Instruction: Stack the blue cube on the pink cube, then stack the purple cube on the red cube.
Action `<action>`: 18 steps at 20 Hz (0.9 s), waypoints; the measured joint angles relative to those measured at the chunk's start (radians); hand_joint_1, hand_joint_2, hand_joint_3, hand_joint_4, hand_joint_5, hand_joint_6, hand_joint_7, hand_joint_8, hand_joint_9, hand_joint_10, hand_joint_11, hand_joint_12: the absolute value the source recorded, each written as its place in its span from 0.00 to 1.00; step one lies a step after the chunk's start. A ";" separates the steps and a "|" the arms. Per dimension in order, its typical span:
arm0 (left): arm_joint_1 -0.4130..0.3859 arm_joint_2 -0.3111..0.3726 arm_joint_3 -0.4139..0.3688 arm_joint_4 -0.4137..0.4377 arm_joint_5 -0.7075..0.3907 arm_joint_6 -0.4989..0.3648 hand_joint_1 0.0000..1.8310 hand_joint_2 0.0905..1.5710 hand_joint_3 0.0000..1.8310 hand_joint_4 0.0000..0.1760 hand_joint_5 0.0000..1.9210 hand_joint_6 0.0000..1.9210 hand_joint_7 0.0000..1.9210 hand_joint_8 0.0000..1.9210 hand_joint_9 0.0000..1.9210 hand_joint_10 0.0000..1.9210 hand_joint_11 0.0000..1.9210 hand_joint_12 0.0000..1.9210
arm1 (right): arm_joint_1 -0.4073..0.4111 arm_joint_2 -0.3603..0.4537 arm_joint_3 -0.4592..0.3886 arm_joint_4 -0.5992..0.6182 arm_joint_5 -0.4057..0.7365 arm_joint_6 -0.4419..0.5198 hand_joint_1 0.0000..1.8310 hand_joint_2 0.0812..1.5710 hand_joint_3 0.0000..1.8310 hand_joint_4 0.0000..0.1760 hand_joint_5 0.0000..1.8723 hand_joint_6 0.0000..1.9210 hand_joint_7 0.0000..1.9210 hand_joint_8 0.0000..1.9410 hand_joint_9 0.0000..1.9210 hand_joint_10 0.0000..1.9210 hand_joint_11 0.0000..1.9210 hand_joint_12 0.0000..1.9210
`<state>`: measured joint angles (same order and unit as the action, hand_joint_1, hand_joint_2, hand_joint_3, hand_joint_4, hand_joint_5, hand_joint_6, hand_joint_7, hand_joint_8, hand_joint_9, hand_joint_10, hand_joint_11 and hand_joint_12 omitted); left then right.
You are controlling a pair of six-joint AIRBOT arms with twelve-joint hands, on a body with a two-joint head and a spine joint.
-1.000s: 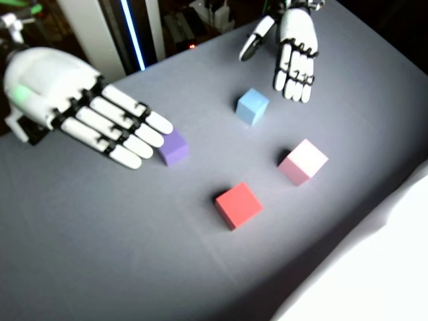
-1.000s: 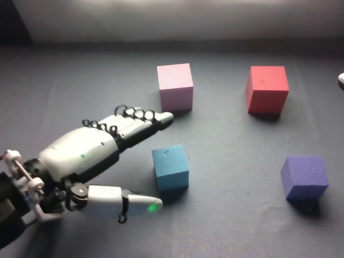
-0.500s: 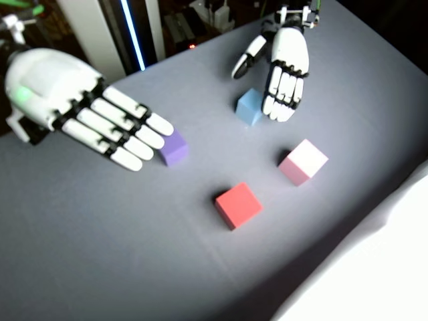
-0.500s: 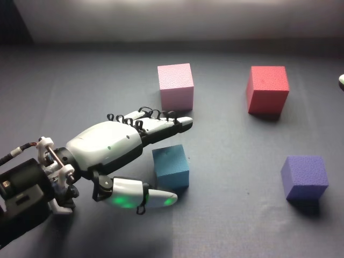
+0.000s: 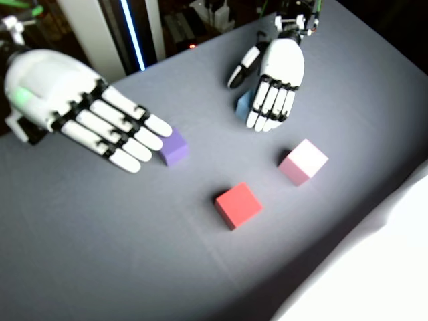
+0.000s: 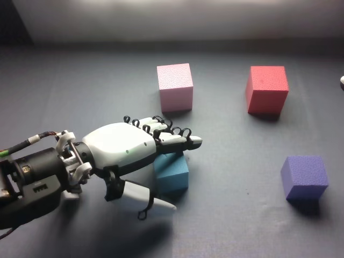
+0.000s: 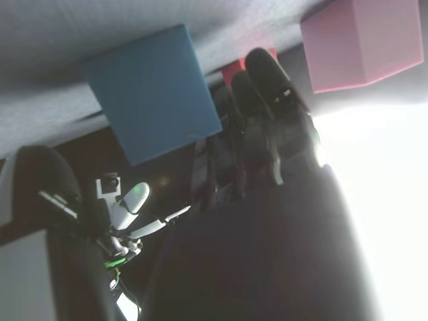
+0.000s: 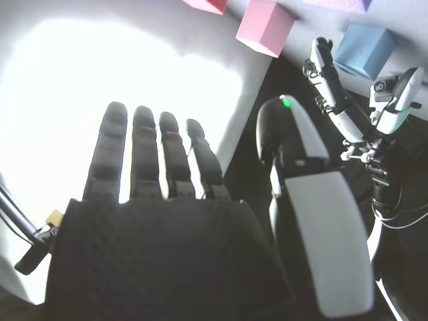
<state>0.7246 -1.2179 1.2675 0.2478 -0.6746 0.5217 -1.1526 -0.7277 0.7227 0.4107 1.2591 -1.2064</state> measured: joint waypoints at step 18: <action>-0.082 0.049 -0.006 -0.082 -0.085 0.097 0.65 0.81 0.00 0.00 0.32 0.64 0.37 0.89 0.38 0.86 0.40 0.96 | -0.011 -0.001 -0.001 0.008 0.000 0.002 0.40 0.86 0.00 0.00 0.00 0.00 0.00 0.00 0.00 0.00 0.00 0.00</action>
<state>0.6422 -1.1687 1.2610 0.1654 -0.7597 0.6186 -1.1637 -0.7288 0.7216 0.4183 1.2587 -1.2041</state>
